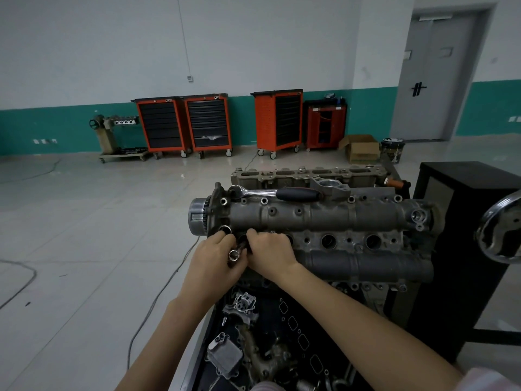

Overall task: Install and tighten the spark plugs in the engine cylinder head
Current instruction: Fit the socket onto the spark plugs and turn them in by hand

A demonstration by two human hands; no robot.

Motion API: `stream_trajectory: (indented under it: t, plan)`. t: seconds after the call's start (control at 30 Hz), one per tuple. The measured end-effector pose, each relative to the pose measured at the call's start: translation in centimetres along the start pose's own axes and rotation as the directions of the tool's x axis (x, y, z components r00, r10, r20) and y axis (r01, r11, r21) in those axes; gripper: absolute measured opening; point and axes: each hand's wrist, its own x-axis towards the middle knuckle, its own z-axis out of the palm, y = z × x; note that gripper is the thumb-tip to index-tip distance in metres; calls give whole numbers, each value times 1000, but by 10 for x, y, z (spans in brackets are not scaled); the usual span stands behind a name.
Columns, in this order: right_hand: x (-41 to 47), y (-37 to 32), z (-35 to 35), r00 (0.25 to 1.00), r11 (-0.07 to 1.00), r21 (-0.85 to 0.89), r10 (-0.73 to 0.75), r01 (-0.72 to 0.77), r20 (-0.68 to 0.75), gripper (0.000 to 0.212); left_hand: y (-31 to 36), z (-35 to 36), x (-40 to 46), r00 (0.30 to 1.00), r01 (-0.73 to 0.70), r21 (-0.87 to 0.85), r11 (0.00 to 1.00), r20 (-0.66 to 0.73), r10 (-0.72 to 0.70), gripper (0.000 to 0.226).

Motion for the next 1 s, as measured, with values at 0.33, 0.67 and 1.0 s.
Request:
stream_trajectory:
  t: [0.33,0.67,1.0]
  plan:
    - [5,3,-16,987,987,18,-159,158,9,15,1,2,-3,994,96,35,995,-58,-94,45]
    - [5,5,-7,987,988,-46,-142,146,75,24,1,3,-3,996,92,-39,995,9,-91,41]
    - [2,-3,-13,991,992,-112,-73,59,-116,33,1,4,-3,992,119,29,993,-54,-117,42]
